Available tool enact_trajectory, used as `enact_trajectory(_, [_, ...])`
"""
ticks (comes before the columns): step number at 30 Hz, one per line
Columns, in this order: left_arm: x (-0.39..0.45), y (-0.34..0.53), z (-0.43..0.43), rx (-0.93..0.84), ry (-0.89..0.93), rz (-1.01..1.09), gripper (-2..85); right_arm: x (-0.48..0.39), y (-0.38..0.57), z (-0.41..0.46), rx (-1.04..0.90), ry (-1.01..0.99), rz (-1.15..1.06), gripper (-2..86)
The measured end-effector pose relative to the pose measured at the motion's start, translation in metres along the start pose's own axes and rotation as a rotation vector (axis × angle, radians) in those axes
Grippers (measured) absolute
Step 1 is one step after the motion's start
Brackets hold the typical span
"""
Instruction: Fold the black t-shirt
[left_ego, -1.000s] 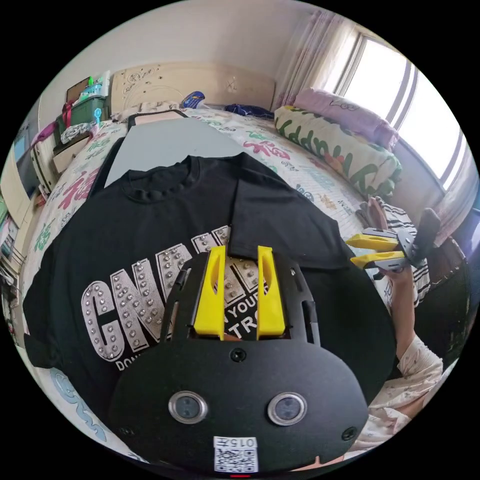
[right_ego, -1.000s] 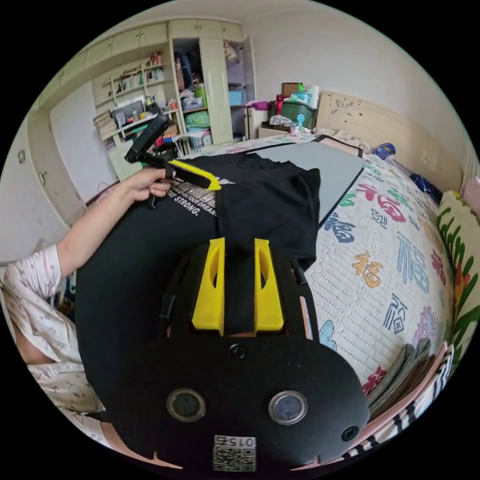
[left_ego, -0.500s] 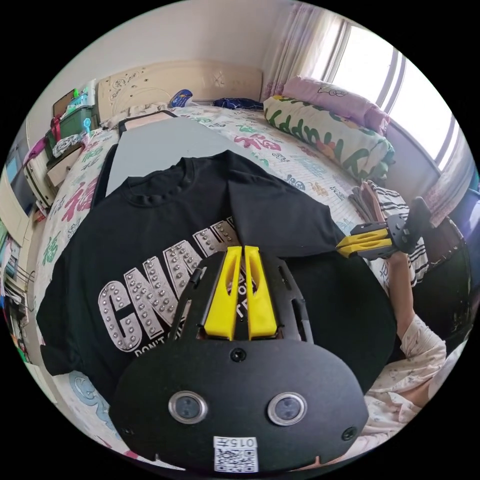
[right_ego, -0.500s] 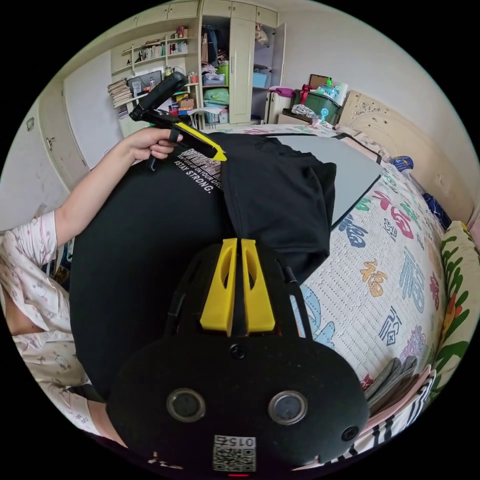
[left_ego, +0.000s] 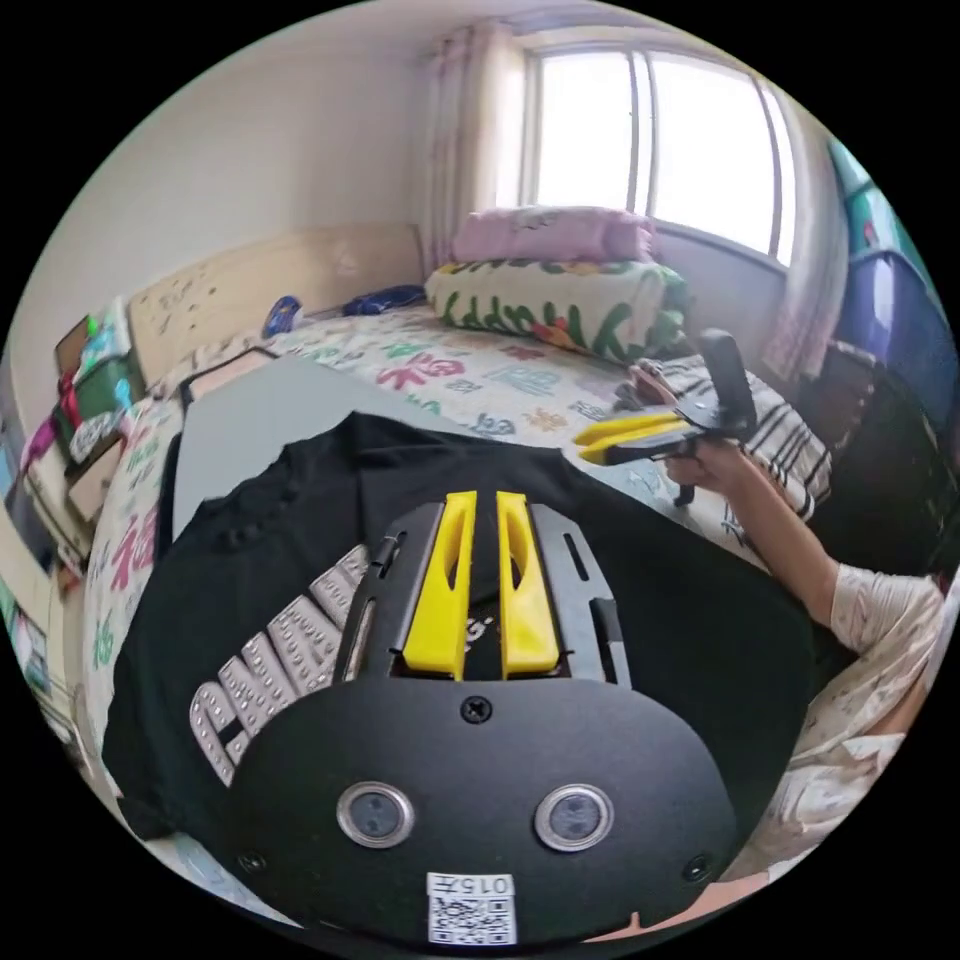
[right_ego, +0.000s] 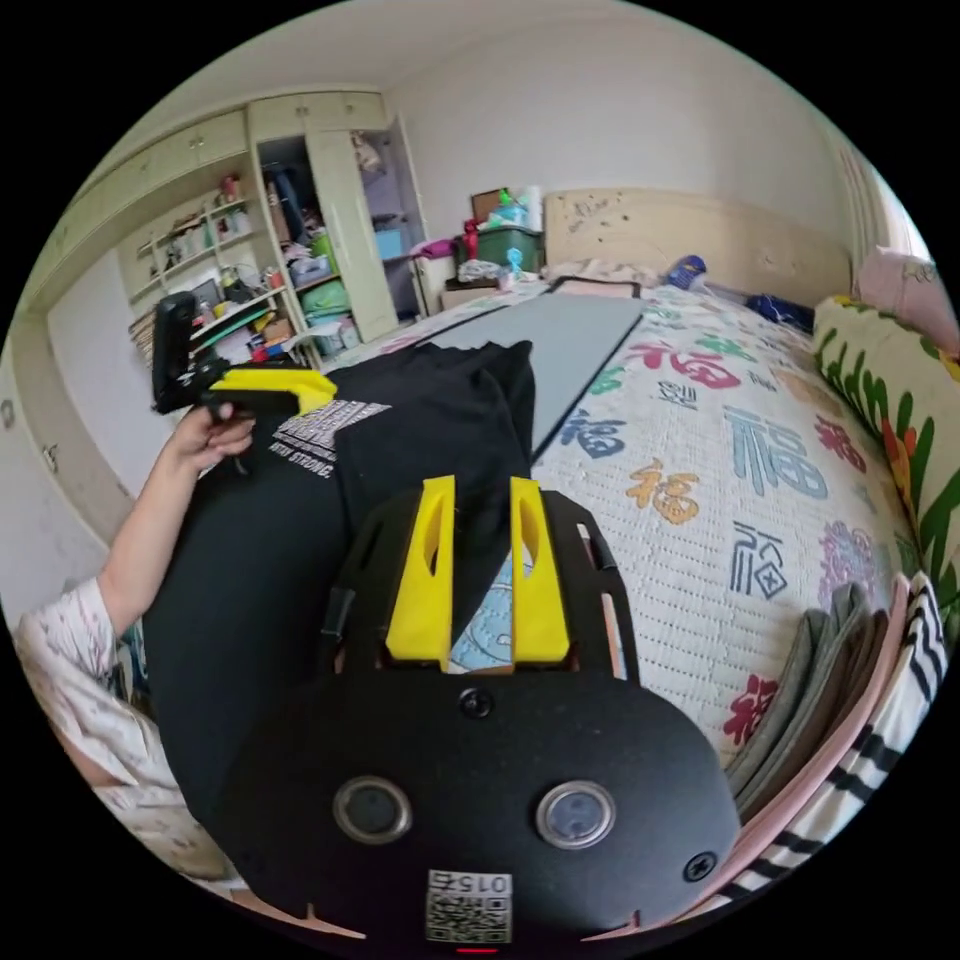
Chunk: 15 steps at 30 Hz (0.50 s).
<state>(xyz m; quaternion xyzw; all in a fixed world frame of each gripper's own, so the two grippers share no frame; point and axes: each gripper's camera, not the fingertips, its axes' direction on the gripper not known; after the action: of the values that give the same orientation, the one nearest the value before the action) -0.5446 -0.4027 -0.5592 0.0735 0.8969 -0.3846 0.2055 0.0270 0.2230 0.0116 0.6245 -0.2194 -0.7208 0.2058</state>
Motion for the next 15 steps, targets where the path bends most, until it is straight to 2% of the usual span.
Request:
enact_trajectory(5, [0.081,-0.023,0.026,-0.154,0.199,0.116,1.8,0.031,-0.031,0.034,-0.094,0.065,0.085,9.9])
enact_trajectory(8, [0.104,-0.034,0.022,-0.253,0.182,0.154,1.9,0.046,-0.039,0.043,-0.119,0.049,0.083,8.3])
enact_trajectory(15, [0.114,-0.065,-0.029,-0.279,0.172,0.1,1.9,0.115,-0.027,0.033,-0.058,-0.054,0.204,3.2])
